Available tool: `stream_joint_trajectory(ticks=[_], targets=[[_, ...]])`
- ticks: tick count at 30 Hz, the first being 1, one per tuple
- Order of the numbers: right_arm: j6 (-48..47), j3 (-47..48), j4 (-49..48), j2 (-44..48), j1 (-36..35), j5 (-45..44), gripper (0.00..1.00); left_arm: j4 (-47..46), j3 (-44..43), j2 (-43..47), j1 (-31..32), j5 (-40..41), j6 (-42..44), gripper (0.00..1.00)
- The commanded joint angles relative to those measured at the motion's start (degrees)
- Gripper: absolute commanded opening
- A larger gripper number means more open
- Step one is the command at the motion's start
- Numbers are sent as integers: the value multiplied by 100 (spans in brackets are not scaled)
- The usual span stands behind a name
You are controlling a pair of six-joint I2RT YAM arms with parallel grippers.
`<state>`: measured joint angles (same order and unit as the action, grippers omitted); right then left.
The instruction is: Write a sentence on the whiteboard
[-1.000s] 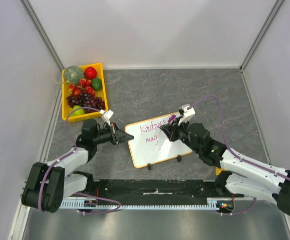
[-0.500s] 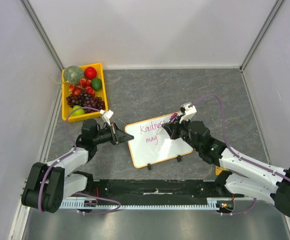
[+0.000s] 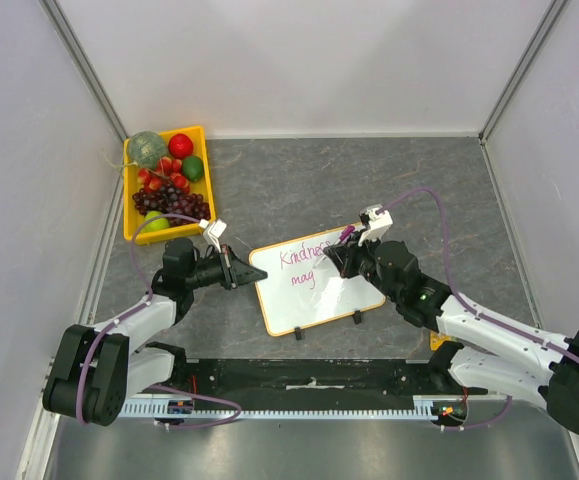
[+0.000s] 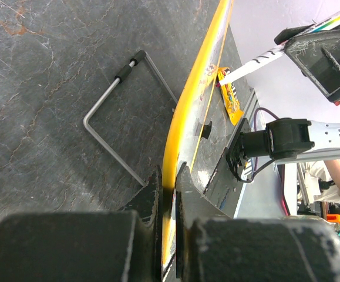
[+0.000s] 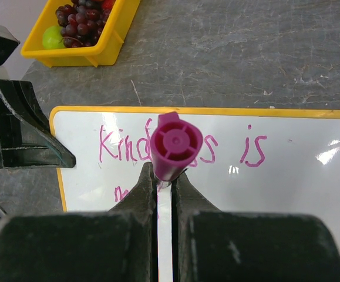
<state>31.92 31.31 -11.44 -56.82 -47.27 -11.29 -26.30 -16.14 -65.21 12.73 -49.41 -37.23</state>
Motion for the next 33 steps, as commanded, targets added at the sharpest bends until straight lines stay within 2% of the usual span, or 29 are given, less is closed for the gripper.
stream_joint_trajectory(ticks=[1, 33], targets=[[7, -81, -121, -66, 33, -58, 0, 635, 76, -97, 45, 617, 471, 2], [112, -582, -34, 83, 51, -40, 0, 635, 85, -106, 45, 617, 480, 2]])
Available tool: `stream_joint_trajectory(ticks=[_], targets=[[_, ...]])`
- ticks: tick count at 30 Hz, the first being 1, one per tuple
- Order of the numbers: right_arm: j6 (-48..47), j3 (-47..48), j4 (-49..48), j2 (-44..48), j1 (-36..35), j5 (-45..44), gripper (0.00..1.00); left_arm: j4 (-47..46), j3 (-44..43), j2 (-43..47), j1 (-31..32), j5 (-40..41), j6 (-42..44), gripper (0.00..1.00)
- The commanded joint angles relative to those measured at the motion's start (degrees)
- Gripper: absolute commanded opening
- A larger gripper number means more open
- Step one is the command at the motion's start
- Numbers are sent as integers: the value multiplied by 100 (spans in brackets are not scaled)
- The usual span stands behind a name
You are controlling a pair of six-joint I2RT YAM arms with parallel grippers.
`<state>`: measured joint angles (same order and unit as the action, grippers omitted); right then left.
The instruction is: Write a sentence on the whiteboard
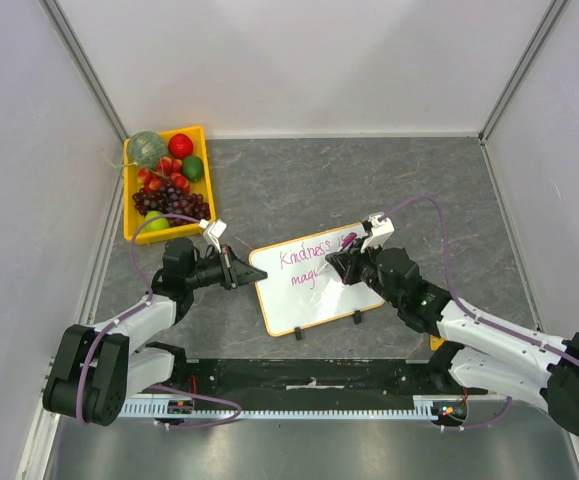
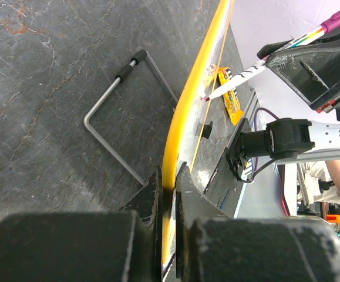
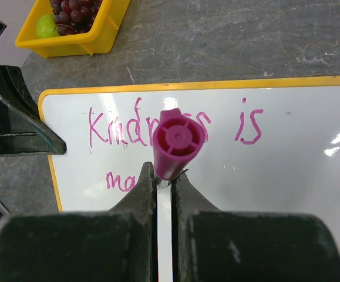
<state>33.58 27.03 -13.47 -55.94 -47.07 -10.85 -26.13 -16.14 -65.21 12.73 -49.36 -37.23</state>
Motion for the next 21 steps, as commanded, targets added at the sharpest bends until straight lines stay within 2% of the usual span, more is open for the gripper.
stream_joint_trajectory(ticks=[1, 14, 21], targets=[[-54, -154, 152, 4, 22, -92, 0, 627, 85, -106, 45, 621, 480, 2], [-27, 329, 179, 312, 31, -22, 0, 618, 102, -106, 45, 630, 480, 2], [-62, 532, 3, 31, 75, -22, 0, 618, 102, -115, 36, 630, 489, 2]])
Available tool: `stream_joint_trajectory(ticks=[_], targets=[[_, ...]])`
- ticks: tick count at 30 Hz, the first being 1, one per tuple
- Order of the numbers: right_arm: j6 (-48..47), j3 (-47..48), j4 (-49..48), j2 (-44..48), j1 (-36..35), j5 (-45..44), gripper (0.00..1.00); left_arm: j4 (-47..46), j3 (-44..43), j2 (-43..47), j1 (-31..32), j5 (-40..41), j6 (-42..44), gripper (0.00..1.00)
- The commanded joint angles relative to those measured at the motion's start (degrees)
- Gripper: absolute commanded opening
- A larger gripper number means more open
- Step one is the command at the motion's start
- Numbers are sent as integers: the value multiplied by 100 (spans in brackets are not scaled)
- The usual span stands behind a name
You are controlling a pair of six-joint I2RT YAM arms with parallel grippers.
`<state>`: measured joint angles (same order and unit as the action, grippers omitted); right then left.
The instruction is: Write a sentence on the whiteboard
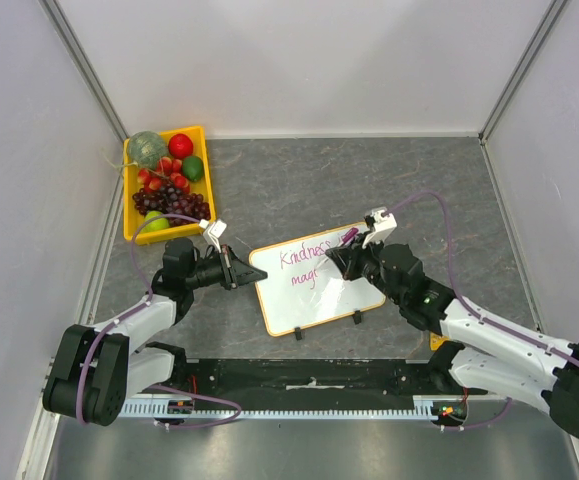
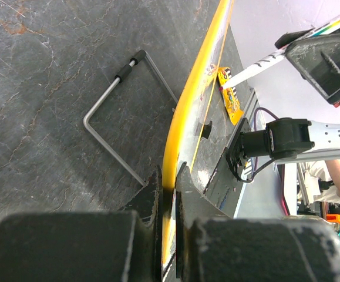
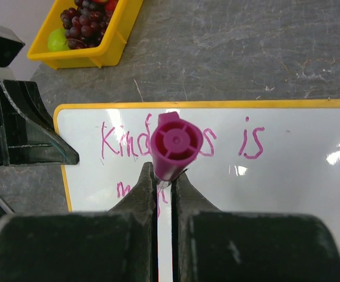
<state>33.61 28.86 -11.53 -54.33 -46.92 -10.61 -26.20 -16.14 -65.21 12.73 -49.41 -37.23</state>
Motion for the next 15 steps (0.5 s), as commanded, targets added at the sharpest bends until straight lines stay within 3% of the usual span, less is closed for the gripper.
stream_joint_trajectory(ticks=[1, 15], targets=[[-73, 357, -227, -174, 68, -55, 0, 633, 102, -115, 45, 643, 498, 2], [15, 217, -447, -386, 165, -134, 0, 624, 120, -88, 37, 634, 489, 2]])
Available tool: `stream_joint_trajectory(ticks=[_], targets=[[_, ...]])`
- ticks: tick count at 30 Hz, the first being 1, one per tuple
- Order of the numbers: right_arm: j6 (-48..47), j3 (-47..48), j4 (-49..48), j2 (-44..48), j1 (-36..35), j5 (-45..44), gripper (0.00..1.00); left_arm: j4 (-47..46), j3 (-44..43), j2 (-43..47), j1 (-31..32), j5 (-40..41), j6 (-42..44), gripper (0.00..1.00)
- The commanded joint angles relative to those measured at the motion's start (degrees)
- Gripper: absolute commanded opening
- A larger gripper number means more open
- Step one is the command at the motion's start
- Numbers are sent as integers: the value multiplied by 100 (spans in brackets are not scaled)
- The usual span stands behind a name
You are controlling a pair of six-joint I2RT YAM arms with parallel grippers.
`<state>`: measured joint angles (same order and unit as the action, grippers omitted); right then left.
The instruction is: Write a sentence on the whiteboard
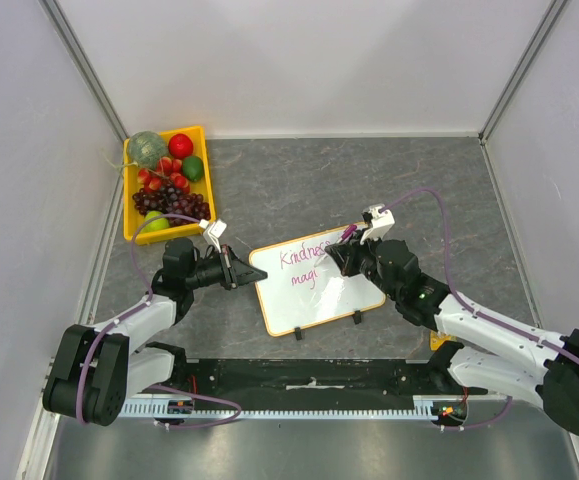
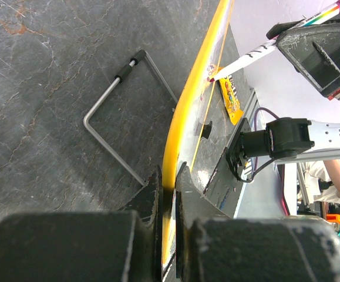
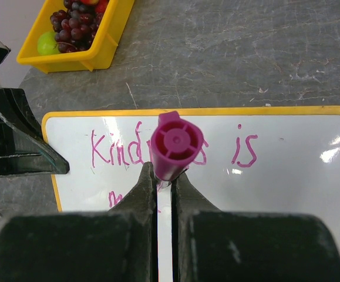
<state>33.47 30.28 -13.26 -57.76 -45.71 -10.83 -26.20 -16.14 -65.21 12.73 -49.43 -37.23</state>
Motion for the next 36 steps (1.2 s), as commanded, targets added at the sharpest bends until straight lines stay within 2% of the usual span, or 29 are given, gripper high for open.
stream_joint_trajectory(ticks=[1, 21, 36], targets=[[28, 74, -257, -60, 54, -121, 0, 624, 120, -97, 45, 628, 489, 2], [-69, 109, 69, -25, 54, -139, 0, 625, 102, -158, 45, 628, 507, 2], [-192, 285, 420, 634, 54, -332, 0, 607, 85, -185, 45, 619, 507, 2]])
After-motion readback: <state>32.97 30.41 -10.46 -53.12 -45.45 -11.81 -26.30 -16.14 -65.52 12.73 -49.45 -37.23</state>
